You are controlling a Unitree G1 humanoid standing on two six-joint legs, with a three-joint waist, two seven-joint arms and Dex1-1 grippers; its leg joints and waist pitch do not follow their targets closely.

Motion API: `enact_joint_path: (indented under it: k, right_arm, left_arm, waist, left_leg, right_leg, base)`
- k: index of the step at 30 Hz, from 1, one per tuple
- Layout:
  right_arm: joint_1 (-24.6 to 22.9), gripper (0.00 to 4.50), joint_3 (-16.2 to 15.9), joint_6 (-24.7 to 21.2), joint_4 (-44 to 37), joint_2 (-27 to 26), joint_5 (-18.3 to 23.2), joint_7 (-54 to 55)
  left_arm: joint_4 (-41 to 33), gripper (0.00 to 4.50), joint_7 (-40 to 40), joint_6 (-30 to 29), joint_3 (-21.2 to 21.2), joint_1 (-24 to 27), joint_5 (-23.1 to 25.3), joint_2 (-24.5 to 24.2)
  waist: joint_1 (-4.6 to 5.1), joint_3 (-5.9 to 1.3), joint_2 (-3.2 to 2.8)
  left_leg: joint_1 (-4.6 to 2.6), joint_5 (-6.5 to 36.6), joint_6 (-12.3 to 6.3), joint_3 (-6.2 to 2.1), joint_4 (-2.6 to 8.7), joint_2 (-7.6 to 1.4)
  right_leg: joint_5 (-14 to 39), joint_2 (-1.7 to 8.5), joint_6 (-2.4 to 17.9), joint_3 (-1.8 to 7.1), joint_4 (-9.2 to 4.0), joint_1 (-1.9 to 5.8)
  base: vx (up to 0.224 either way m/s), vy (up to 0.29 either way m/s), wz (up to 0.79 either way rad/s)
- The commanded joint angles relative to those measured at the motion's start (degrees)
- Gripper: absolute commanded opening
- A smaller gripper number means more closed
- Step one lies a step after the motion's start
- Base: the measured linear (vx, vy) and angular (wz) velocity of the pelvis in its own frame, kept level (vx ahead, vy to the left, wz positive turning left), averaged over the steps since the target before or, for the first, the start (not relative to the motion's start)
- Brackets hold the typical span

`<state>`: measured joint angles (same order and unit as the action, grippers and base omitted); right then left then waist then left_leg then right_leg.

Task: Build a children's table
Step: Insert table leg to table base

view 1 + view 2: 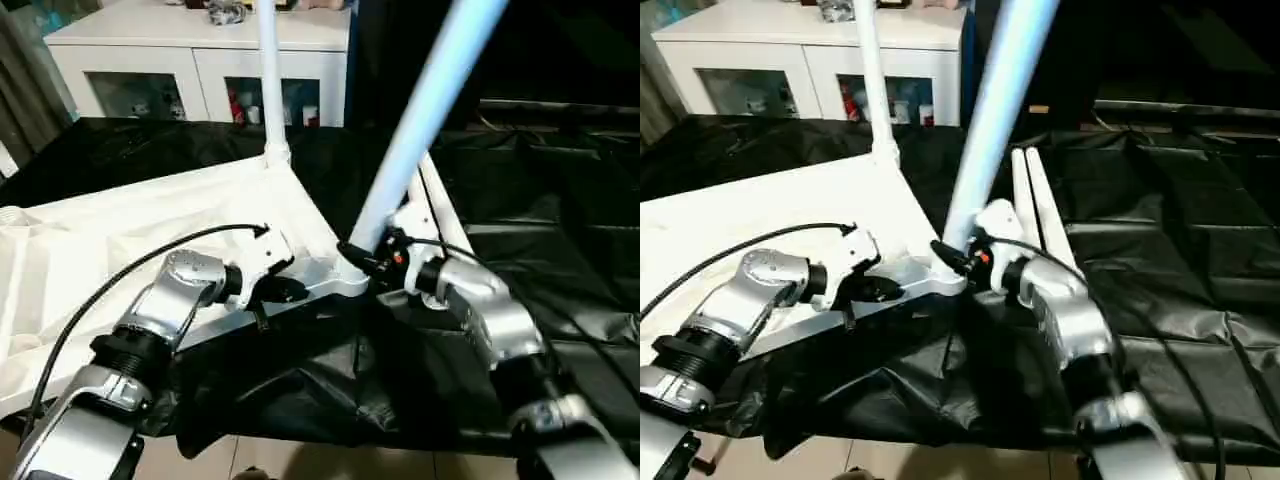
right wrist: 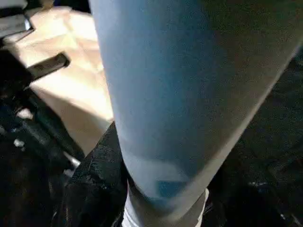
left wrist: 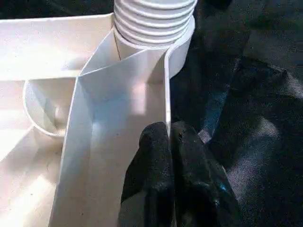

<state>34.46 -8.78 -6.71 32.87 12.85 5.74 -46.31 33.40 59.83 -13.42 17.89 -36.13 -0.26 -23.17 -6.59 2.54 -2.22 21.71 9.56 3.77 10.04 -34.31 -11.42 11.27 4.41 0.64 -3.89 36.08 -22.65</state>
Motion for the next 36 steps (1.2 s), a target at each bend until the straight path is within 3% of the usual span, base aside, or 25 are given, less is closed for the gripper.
enact_joint_path:
  k: [1, 5, 8, 9, 10, 11, 13, 14, 20, 25, 29, 33, 36]
  right_arm:
    - [-1.8, 1.88, -3.5, -3.7, 5.8, 0.5, -2.9, -3.3]
    - [0.6, 1.88, -3.6, -3.1, 9.3, 0.2, -2.8, -5.6]
    - [2.0, 1.88, -3.7, -2.9, 11.5, 0.1, -2.7, -7.3]
    - [2.0, 1.88, -3.7, -2.9, 11.5, 0.1, -2.7, -7.3]
    - [2.6, 1.88, -3.9, -2.7, 12.7, 0.2, -2.8, -7.8]
    - [2.6, 1.88, -3.9, -2.7, 12.7, 0.2, -2.8, -7.8]
    - [3.6, 1.88, -4.2, -2.0, 14.7, 0.4, -3.1, -9.0]
    - [3.7, 1.88, -4.2, -1.9, 14.9, 0.4, -3.1, -9.1]
    - [4.6, 1.88, -3.8, -1.2, 15.9, 0.2, -3.1, -10.5]
    - [4.9, 1.88, -3.5, -0.8, 16.2, 0.0, -2.9, -10.8]
    - [5.3, 1.88, -3.3, -0.1, 17.0, 0.0, -3.1, -11.2]
    - [5.8, 1.88, -3.2, 0.2, 17.6, 0.0, -3.3, -11.3]
    - [6.1, 1.88, -3.3, 0.5, 17.9, 0.0, -3.4, -11.6]
  left_arm:
    - [-1.4, 0.0, 0.6, 0.2, 0.6, -0.1, 0.9, -0.8]
    - [-2.3, 0.0, 1.2, 0.4, 0.8, 0.6, 1.0, -1.2]
    - [-3.0, 0.0, 1.0, 0.9, 0.8, 0.9, 1.4, -1.6]
    - [-3.0, 0.0, 1.0, 0.9, 0.8, 0.9, 1.4, -1.6]
    - [-3.4, 0.0, 1.5, 0.9, 1.1, 1.1, 1.5, -1.9]
    - [-3.4, 0.0, 1.5, 0.9, 1.1, 1.1, 1.5, -1.9]
    - [-4.6, 0.0, 2.8, 0.1, 1.4, 1.4, 1.4, -2.6]
    - [-4.8, 0.28, 2.9, 0.0, 1.4, 1.5, 1.4, -2.7]
    - [-1.8, 0.62, -1.1, 3.7, -0.1, 0.7, 1.9, -1.4]
    - [-0.1, 0.62, -1.1, 4.5, -1.1, 0.3, 0.7, -0.8]
    - [0.2, 0.62, 0.3, 4.9, -0.5, 0.7, 1.3, -1.8]
    - [1.1, 0.27, 0.7, 5.5, -0.3, 0.7, 2.1, -2.3]
    - [2.1, 0.03, 1.5, 5.8, 0.7, 0.2, 3.3, -3.1]
  waist:
    - [0.29, -3.08, 0.16]
    - [0.42, -3.35, 0.48]
    - [0.55, -3.21, 0.96]
    - [0.48, -3.19, 0.82]
    - [0.53, -3.18, 1.4]
    - [0.46, -3.19, 1.12]
    - [0.53, -3.15, 1.4]
    - [0.51, -3.14, 1.27]
    - [0.58, -3.36, 1.35]
    - [0.52, -3.14, 1.35]
    - [0.58, -3.19, 1.36]
    - [0.69, -3.19, 1.39]
    - [0.78, -3.03, 1.39]
  left_leg:
    - [-1.11, 19.2, 0.98, -0.87, 4.9, -1.81]
    - [-0.97, 18.0, 0.85, -0.9, 4.95, -1.9]
    - [-1.09, 19.0, 0.83, -0.78, 5.05, -1.87]
    - [-1.2, 19.3, 0.94, -0.8, 5.06, -1.91]
    - [-1.17, 19.2, 0.85, -0.75, 5.1, -1.94]
    - [-1.2, 19.3, 0.94, -0.84, 5.14, -1.95]
    - [-1.18, 19.8, 1.07, -0.84, 5.19, -2.05]
    - [-1.14, 19.7, 1.13, -0.87, 5.25, -2.07]
    - [-1.11, 17.6, 0.67, -0.63, 5.19, -1.97]
    - [-1.34, 20.0, 1.2, -0.7, 5.36, -2.03]
    - [-1.35, 19.6, 1.07, -0.69, 5.4, -2.08]
    - [-1.2, 18.7, 0.83, -0.59, 5.42, -2.03]
    - [-1.32, 19.8, 0.89, -0.61, 5.5, -2.02]
  right_leg:
    - [19.3, 4.08, 9.5, 2.79, -5.63, 1.74]
    - [15.3, 4.08, 10.7, 2.73, -5.02, 1.94]
    - [16.7, 4.01, 10.6, 2.71, -5.28, 1.89]
    - [17.5, 4.1, 10.4, 2.77, -5.37, 1.78]
    - [17.8, 4.08, 10.2, 2.76, -5.43, 1.8]
    - [18.5, 4.16, 10.1, 2.77, -5.38, 1.78]
    - [19.3, 4.27, 9.9, 2.8, -5.5, 1.74]
    - [19.0, 4.23, 9.9, 2.81, -5.43, 1.72]
    - [14.2, 3.99, 10.8, 2.79, -5.14, 1.94]
    - [18.5, 4.15, 10.1, 2.8, -5.57, 1.77]
    - [18.2, 4.13, 10.0, 2.89, -5.58, 1.68]
    - [16.7, 4.04, 10.4, 2.86, -5.46, 1.81]
    - [18.8, 4.11, 10.1, 2.87, -5.7, 1.71]
  base:
    - [0.0, 0.0, 0.0]
    - [0.0, 0.0, 0.0]
    - [0.0, 0.0, 0.0]
    - [0.0, 0.0, 0.0]
    - [0.0, 0.0, 0.0]
    - [0.0, 0.0, 0.0]
    - [0.0, 0.0, 0.0]
    - [0.0, 0.0, 0.0]
    - [0.0, 0.0, 0.0]
    - [0.0, 0.0, 0.0]
    - [0.0, 0.0, 0.0]
    - [0.0, 0.0, 0.0]
    - [0.0, 0.0, 0.0]
